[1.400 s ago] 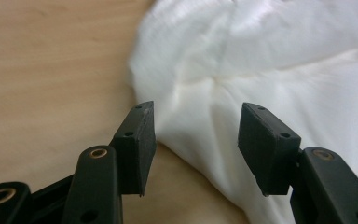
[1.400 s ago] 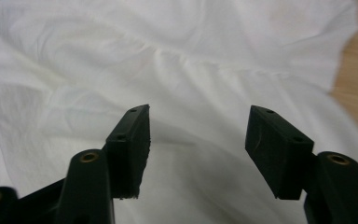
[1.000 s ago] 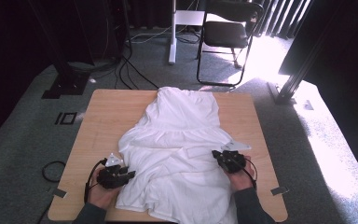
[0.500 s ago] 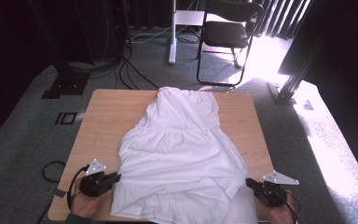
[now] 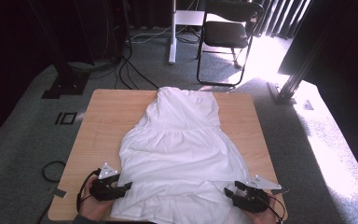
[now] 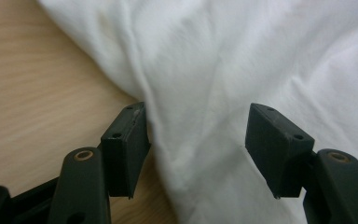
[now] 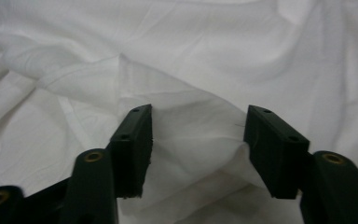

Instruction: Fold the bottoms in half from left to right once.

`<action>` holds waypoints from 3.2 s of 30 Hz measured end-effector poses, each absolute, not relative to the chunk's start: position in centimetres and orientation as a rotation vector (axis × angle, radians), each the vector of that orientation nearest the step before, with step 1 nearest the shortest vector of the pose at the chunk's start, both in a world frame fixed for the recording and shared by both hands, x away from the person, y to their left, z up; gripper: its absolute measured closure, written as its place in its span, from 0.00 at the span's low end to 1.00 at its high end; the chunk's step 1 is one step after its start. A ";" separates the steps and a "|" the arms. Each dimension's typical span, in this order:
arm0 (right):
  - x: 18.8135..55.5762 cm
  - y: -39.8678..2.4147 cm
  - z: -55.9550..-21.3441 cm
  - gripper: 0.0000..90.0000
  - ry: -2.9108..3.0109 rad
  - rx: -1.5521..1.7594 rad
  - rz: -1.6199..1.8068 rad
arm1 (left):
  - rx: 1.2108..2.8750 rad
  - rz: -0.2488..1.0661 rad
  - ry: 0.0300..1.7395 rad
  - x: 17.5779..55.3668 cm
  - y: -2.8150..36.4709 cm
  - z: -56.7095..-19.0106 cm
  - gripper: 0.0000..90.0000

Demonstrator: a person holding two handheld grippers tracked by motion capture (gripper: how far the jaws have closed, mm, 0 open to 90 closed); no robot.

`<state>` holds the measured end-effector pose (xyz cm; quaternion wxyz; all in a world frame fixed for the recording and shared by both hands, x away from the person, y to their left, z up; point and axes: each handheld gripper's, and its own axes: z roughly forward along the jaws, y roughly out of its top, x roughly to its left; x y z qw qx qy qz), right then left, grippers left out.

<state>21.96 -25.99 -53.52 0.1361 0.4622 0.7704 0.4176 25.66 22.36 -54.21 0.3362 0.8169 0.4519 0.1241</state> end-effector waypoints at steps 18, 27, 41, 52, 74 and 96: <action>20.1 -31.4 -50.8 0.98 2.229 1.338 1.189 | 2.062 0.240 1.143 24.6 24.2 -52.9 0.97; 19.3 -34.3 -50.9 0.72 2.233 1.402 1.124 | 2.072 0.309 1.155 24.3 23.6 -52.9 0.54; 27.6 -30.1 -51.5 0.53 2.091 1.314 1.182 | 1.956 0.488 1.177 31.3 22.7 -51.8 0.42; 38.0 -28.1 -51.6 0.57 2.115 1.307 1.111 | 1.977 0.483 1.208 39.1 21.3 -50.8 0.41; 40.1 -26.2 -55.2 0.98 2.216 1.412 0.982 | 2.086 0.444 1.233 40.2 20.8 -54.4 0.95; 26.9 -28.1 -55.4 0.77 2.263 1.401 1.050 | 2.075 0.377 1.116 28.1 22.7 -53.9 0.65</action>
